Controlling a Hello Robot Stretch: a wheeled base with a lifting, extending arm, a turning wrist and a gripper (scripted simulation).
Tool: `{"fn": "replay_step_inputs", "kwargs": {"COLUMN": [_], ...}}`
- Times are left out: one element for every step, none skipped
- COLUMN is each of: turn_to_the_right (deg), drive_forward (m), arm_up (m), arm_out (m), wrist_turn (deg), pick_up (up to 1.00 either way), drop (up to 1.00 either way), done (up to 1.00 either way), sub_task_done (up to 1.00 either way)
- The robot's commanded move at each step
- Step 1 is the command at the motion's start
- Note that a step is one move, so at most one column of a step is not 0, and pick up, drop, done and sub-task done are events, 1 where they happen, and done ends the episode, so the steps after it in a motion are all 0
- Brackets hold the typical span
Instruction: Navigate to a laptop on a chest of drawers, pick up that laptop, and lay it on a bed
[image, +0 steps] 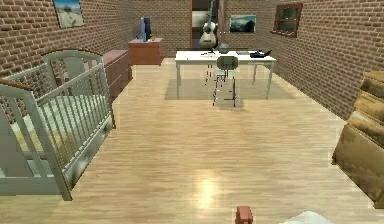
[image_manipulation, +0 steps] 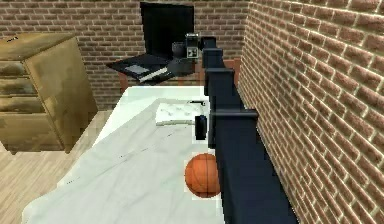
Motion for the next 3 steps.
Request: {"fn": "replay_step_inputs", "kwargs": {"turn_to_the_right": [0.0, 0.0, 0.0], "drive_forward": [0.0, 0.0, 0.0], "arm_up": [0.0, -0.4, -0.32], "arm_out": [0.0, 0.0, 0.0], "wrist_turn": [21.0, 0.0, 0.0], "pick_up": [0.0, 0.0, 0.0], "drop": [0.0, 0.0, 0.0], "done": [0.0, 0.0, 0.0], "sub_task_done": [0.0, 0.0, 0.0]}}
